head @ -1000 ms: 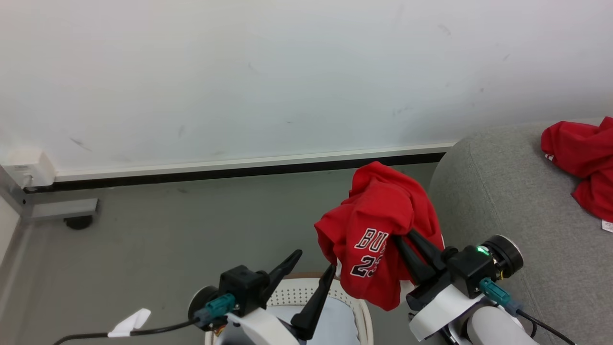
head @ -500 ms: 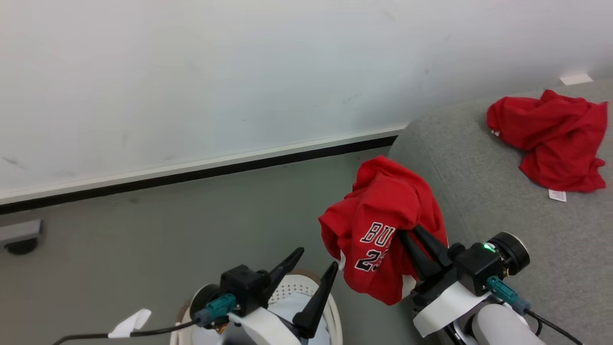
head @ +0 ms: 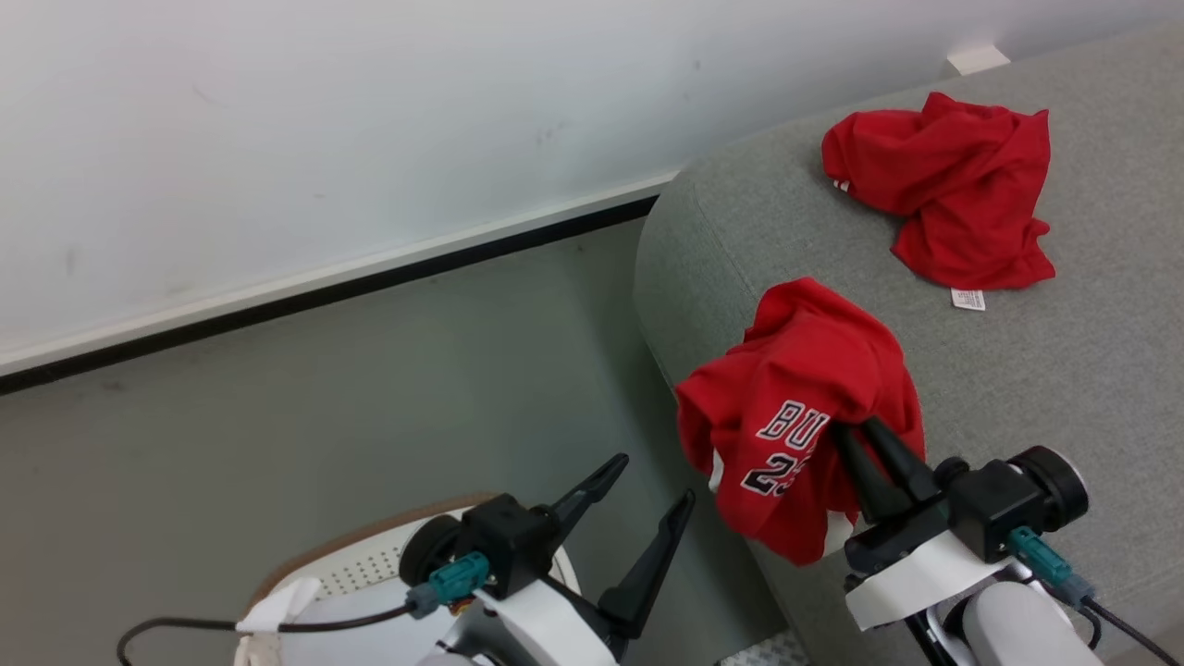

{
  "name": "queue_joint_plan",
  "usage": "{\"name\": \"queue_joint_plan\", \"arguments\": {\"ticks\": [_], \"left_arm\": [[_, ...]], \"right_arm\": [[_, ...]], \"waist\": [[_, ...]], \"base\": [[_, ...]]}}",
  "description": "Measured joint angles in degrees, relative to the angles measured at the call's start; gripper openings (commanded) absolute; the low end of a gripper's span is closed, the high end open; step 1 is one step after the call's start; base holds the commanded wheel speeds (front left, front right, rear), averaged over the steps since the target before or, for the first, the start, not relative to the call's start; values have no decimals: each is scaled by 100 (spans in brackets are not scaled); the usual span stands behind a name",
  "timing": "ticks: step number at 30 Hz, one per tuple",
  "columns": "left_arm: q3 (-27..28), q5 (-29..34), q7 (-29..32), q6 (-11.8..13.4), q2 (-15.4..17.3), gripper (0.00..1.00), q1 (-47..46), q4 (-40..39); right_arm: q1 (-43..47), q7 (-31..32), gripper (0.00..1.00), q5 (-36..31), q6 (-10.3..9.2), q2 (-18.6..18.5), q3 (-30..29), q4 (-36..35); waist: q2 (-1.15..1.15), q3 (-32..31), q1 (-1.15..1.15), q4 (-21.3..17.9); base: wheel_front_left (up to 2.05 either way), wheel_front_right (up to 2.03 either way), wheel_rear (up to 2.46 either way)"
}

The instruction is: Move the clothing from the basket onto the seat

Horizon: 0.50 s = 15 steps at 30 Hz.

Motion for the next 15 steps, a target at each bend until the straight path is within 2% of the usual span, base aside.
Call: {"name": "queue_joint_plan", "arguments": {"ticks": [9,10,15], "left_arm": [[-99,255,126,-123,168,100,-402,-226],[-99,255,126,-123,168,100,-402,-226],[-80,407,248,-199,356,100,-743,-457]], "right_arm": [[-341,0,0,-52,0,134,-1384,-387],[-341,0,0,-52,0,134,-1384,-387],[-1129,0,0,-121,-1,-42,-2171,-301]], "waist": [[0,760,0,-43],[0,760,0,-43],[0,1395,1,47]], "base": [[0,0,0],[0,0,0],[0,0,0]]}}
